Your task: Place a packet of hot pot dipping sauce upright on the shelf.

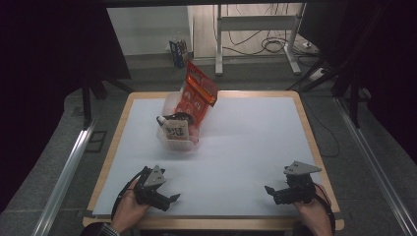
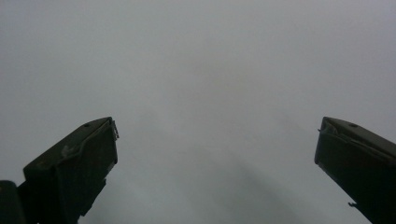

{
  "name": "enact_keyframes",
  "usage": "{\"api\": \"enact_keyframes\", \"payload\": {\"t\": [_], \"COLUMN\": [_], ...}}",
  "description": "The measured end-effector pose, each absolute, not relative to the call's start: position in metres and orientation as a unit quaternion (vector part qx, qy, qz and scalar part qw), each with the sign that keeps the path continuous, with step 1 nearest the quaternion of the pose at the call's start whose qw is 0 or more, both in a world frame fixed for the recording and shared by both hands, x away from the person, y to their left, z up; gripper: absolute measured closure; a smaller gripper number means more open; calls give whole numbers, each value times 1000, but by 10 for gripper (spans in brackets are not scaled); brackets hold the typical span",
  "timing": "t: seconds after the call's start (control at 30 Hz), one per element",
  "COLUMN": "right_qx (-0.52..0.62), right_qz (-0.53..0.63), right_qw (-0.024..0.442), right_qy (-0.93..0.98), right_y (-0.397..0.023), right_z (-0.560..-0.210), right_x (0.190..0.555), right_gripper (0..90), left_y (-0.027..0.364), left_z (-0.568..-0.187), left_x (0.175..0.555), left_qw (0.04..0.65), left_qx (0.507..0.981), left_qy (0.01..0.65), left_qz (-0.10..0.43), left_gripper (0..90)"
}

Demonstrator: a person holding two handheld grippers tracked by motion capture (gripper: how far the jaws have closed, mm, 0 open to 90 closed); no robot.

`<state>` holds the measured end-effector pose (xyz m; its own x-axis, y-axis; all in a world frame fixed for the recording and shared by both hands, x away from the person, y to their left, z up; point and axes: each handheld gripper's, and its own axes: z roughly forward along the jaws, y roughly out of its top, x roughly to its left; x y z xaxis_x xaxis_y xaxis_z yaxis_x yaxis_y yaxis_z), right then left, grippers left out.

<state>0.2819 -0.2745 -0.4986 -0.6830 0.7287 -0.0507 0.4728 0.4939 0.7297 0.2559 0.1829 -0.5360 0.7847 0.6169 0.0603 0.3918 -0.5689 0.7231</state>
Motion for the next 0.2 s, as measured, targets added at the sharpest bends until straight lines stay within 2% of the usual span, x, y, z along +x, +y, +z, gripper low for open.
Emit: {"api": "enact_keyframes", "payload": {"t": [0.2], "right_qx": [356], "right_qz": [355], "right_qw": [176], "right_qy": [847], "right_y": [-275], "right_z": [-500], "right_x": [283], "right_gripper": [0], "left_y": [182], "left_z": [-536], "left_x": [256], "left_qw": [362], "left_qx": [873], "left_qy": [289], "left_qz": [154], "left_gripper": [4]}}
